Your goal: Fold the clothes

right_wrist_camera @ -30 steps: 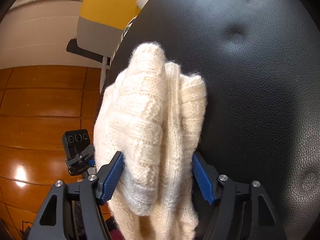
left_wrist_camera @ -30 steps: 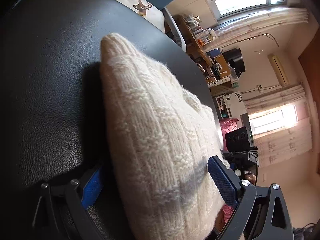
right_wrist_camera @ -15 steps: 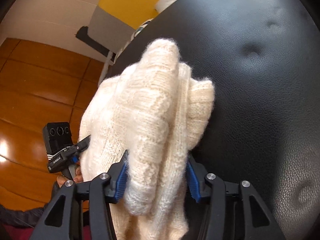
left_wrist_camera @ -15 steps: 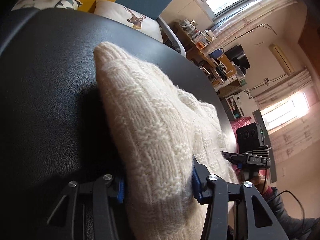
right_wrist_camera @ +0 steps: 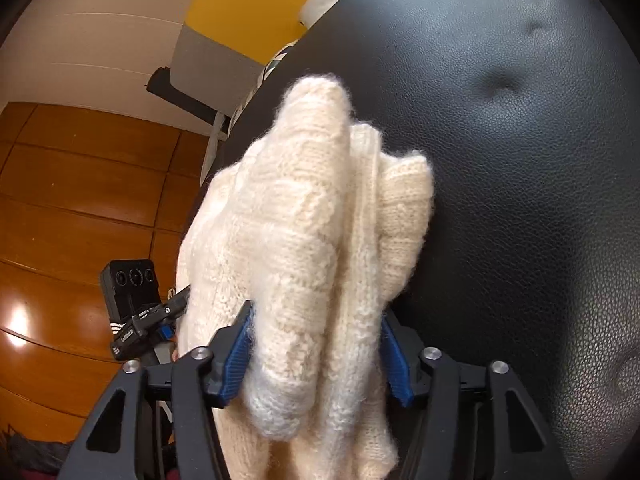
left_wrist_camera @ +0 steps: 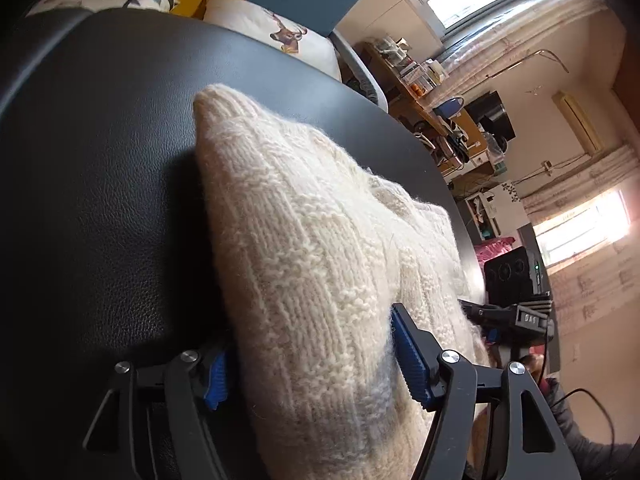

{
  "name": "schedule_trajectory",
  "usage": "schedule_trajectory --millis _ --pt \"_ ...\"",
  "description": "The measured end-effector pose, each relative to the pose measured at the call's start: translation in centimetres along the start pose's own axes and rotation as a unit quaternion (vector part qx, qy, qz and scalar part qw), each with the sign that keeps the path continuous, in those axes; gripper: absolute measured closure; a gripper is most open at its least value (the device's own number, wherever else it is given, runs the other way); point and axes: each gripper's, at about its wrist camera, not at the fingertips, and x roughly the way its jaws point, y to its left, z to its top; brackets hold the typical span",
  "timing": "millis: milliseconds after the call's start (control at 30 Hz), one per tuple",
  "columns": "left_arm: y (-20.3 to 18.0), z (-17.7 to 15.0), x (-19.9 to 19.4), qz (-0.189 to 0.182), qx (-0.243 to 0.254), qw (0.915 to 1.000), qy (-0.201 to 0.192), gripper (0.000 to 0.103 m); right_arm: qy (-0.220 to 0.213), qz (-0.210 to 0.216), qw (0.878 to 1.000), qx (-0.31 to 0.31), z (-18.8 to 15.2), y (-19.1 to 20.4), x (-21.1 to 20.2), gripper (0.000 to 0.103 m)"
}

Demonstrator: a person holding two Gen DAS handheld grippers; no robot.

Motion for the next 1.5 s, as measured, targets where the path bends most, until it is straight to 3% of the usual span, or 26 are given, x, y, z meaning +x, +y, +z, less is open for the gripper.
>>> schedule_trajectory --millis 33,167,300,600,767,1000,1300,1433,1500 --pt "0.0 0.0 0.0 -0.002 -0.002 1.0000 0.000 0.038 -0.001 -0.001 1.000 0.008 0.0 -0.1 -0.1 0.063" --pt "-1.2 -0.4 -0.4 0.010 0.013 0.9996 -0.022 0.054 -0.014 -0.059 0.998 -0.029 -0.3 2.5 0.6 0.066" --pt "-2.4 -1.3 -1.4 0.027 0.032 0.9976 -0.055 0.059 -0.026 -0.083 0.994 -0.063 0.0 4.6 1.5 0.070" --pt "-0.1 -3.7 -5.9 0.045 0.020 0.9920 -0.116 0.060 0.008 -0.056 0.992 -0.114 2.8 8.3 6.3 0.070" --pt "2.0 -4.6 -10.0 0.076 -0.003 0.9834 -0.165 0.060 0.047 -0.028 0.987 -0.153 5.8 12.9 12.8 0.070" --pt "6.8 -6.7 -17.5 0.142 -0.063 0.9567 -0.246 0.060 0.130 0.001 0.964 -0.233 8.6 23.4 26.3 0.070" --pt "16.2 -9.5 -26.3 0.214 -0.170 0.9077 -0.318 0.060 0.220 0.012 0.923 -0.317 10.6 35.0 42.9 0.070" --pt "19.8 -9.7 -28.4 0.239 -0.209 0.8888 -0.331 0.060 0.246 -0.003 0.906 -0.345 11.6 38.9 49.1 0.070" --pt "21.6 -9.7 -29.1 0.249 -0.231 0.8793 -0.334 0.059 0.256 -0.010 0.900 -0.352 10.6 38.7 49.1 0.070"
